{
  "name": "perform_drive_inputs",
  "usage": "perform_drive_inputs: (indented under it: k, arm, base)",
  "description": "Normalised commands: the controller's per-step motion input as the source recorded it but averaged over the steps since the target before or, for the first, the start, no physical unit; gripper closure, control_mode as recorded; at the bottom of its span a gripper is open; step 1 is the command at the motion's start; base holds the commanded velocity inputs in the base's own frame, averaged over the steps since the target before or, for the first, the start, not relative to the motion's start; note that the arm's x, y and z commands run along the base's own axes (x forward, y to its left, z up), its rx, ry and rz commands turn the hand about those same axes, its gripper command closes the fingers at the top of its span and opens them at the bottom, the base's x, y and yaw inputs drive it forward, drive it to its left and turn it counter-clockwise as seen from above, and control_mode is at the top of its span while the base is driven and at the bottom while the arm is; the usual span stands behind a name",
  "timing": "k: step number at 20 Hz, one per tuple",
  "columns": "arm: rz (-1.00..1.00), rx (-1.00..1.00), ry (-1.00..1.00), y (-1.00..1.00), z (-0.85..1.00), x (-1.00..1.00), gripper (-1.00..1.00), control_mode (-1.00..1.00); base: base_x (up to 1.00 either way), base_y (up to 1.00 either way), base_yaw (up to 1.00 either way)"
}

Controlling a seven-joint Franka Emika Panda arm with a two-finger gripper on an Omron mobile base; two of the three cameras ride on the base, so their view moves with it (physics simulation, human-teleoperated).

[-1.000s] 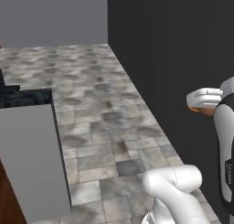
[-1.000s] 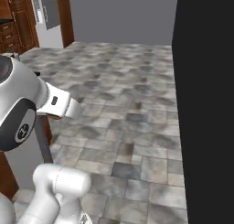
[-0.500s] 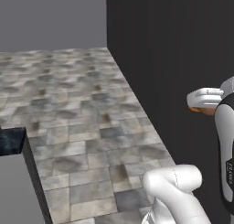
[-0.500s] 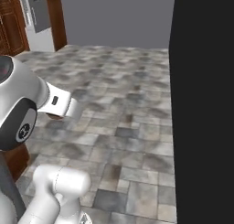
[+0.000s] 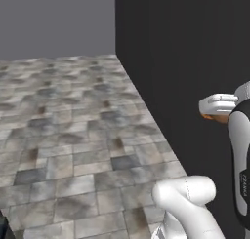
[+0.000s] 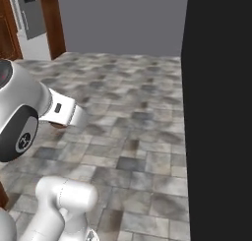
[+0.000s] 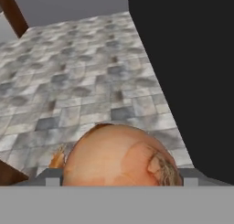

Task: Transport the steak and onion to the fridge. Place the steak on the rack containing meat and place the onion on the rack containing the vegetable, ensuring meats and vegetables are on different racks.

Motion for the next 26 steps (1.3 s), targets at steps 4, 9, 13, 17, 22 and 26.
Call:
perform_drive_inputs:
  k: [4, 9, 13, 17, 22, 26]
  arm:
    - [0.00, 0.00, 0.00, 0.00, 0.00, 0.00, 1.00, 1.00]
    - [0.00, 0.00, 0.00, 0.00, 0.00, 0.00, 1.00, 1.00]
    - [0.00, 0.00, 0.00, 0.00, 0.00, 0.00, 1.00, 1.00]
    - [0.00, 0.00, 0.00, 0.00, 0.00, 0.00, 1.00, 1.00]
    - [0.00, 0.00, 0.00, 0.00, 0.00, 0.00, 1.00, 1.00]
    - [0.00, 0.00, 0.00, 0.00, 0.00, 0.00, 1.00, 1.00]
  base:
    - [1.00, 0.18, -0.01]
    - [1.00, 0.60, 0.00]
    - [1.00, 0.99, 0.00]
    - [1.00, 1.00, 0.00]
    - [1.00, 0.87, 0.00]
    - [1.00, 0.40, 0.00]
